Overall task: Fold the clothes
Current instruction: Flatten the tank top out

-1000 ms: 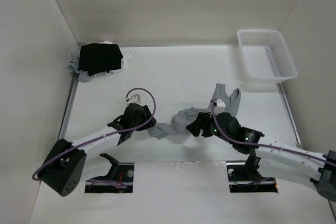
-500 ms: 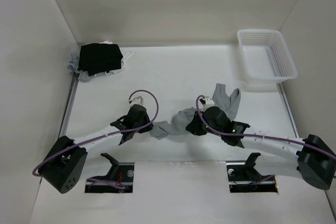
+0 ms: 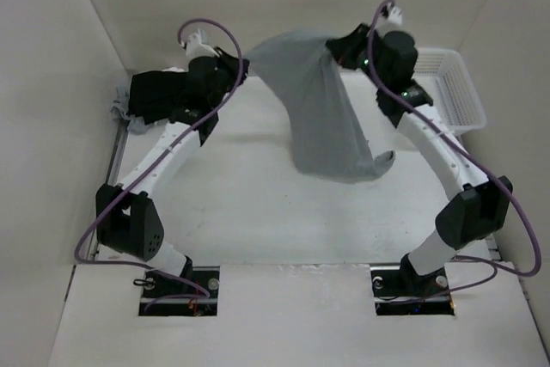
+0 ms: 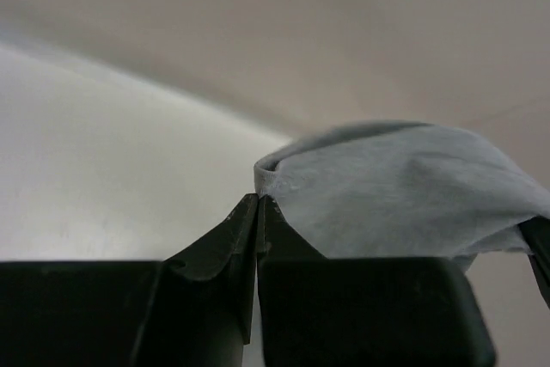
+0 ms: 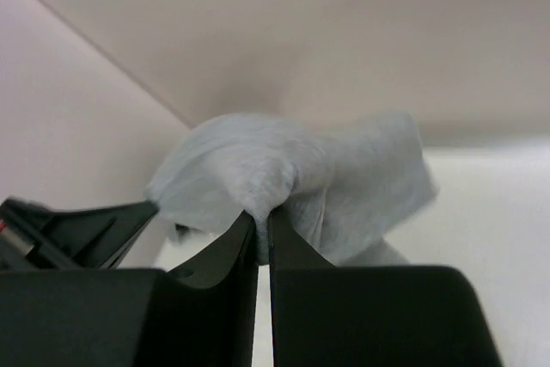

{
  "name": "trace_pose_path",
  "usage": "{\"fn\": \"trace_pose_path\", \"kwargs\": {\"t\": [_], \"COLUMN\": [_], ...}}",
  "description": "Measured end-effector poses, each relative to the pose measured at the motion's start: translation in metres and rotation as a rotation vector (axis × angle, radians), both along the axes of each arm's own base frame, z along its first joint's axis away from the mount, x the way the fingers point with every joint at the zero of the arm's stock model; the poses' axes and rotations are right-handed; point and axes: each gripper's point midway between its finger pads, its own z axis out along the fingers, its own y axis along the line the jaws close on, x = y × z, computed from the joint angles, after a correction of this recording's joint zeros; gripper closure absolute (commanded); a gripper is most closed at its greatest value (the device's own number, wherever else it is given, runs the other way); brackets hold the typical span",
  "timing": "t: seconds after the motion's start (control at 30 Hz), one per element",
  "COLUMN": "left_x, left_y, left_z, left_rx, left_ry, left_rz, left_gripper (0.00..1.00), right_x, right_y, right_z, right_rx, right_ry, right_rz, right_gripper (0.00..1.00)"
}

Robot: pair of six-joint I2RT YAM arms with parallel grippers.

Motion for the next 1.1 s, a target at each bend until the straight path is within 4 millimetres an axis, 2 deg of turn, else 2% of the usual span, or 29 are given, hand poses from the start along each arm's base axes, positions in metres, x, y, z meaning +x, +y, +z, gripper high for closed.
{"fn": "trace_pose_path", "kwargs": {"t": [0.03, 0.1, 0.17, 0.2, 0.27, 0.33, 0.37, 0.4, 0.43, 0.47, 0.53, 0.57, 0.6, 0.67, 0.7, 0.73, 0.77, 0.8, 0.83, 0.87, 0.93, 1.0, 1.03, 1.07, 1.1], "left_x": [0.007, 0.005, -0.01, -0.02, -0.046, -0.069, -0.082, -0.092, -0.102, -0.109, -0.126, -0.136, -0.151, -0.18, -0.195, -0.206, -0.214, -0.218, -0.219, -0.216, -0.212, -0.206, -0.202, -0.196, -0.193], "left_y": [0.011, 0.026, 0.035, 0.038, 0.045, 0.05, 0.053, 0.055, 0.056, 0.057, 0.057, 0.058, 0.06, 0.068, 0.076, 0.083, 0.091, 0.097, 0.102, 0.108, 0.112, 0.111, 0.109, 0.104, 0.101], "left_z": [0.034, 0.089, 0.126, 0.139, 0.158, 0.156, 0.145, 0.129, 0.106, 0.078, 0.003, -0.041, -0.099, -0.171, -0.198, -0.214, -0.222, -0.222, -0.218, -0.206, -0.205, -0.214, -0.224, -0.241, -0.244], "left_rx": [-0.019, -0.046, -0.061, -0.064, -0.069, -0.073, -0.072, -0.07, -0.066, -0.058, -0.027, -0.002, 0.036, 0.084, 0.099, 0.101, 0.094, 0.082, 0.069, 0.039, 0.043, 0.077, 0.111, 0.171, 0.185], "left_ry": [-0.066, -0.176, -0.258, -0.288, -0.347, -0.38, -0.384, -0.374, -0.354, -0.323, -0.216, -0.143, -0.038, 0.104, 0.157, 0.188, 0.2, 0.193, 0.181, 0.144, 0.151, 0.202, 0.247, 0.321, 0.335], "left_rz": [0.026, 0.052, 0.058, 0.058, 0.057, 0.059, 0.061, 0.065, 0.068, 0.071, 0.072, 0.07, 0.064, 0.058, 0.068, 0.081, 0.101, 0.123, 0.144, 0.177, 0.202, 0.209, 0.205, 0.192, 0.184], "left_gripper": [1.0, 0.99, 0.99, 0.99, 0.98, 0.97, 0.97, 0.96, 0.96, 0.94, 0.9, 0.88, 0.84, 0.76, 0.73, 0.72, 0.71, 0.7, 0.69, 0.66, 0.64, 0.59, 0.57, 0.56, 0.55], "right_x": [0.008, 0.003, -0.018, -0.032, -0.064, -0.099, -0.117, -0.134, -0.149, -0.166, -0.196, -0.217, -0.243, -0.293, -0.322, -0.333, -0.339, -0.336, -0.329, -0.31, -0.282, -0.249, -0.237, -0.226, -0.216], "right_y": [-0.009, -0.019, -0.021, -0.021, -0.021, -0.019, -0.016, -0.011, -0.004, 0.004, 0.018, 0.026, 0.028, 0.024, 0.018, 0.015, 0.011, 0.01, 0.008, 0.002, -0.008, -0.021, -0.025, -0.026, -0.025], "right_z": [0.037, 0.091, 0.137, 0.15, 0.153, 0.131, 0.109, 0.073, 0.036, -0.01, -0.107, -0.161, -0.224, -0.299, -0.328, -0.335, -0.336, -0.327, -0.314, -0.293, -0.27, -0.255, -0.251, -0.251, -0.258], "right_rx": [0.008, 0.013, 0.017, 0.015, 0.003, 0.003, 0.01, 0.015, 0.02, 0.025, 0.0, -0.022, -0.08, -0.175, -0.224, -0.236, -0.232, -0.195, -0.158, -0.096, -0.055, -0.054, -0.061, -0.086, -0.132], "right_ry": [-0.067, -0.168, -0.271, -0.308, -0.331, -0.33, -0.316, -0.28, -0.235, -0.175, -0.027, 0.068, 0.188, 0.333, 0.399, 0.419, 0.432, 0.423, 0.409, 0.39, 0.364, 0.359, 0.359, 0.368, 0.39], "right_rz": [-0.014, -0.021, -0.004, 0.007, 0.032, 0.056, 0.065, 0.077, 0.09, 0.107, 0.136, 0.159, 0.18, 0.235, 0.273, 0.281, 0.27, 0.243, 0.206, 0.121, 0.023, -0.077, -0.105, -0.122, -0.122], "right_gripper": [0.93, 0.93, 0.92, 0.91, 0.9, 0.83, 0.79, 0.74, 0.66, 0.6, 0.54, 0.52, 0.5, 0.47, 0.46, 0.47, 0.52, 0.64, 0.75, 0.86, 0.89, 0.86, 0.8, 0.61, 0.55]}}
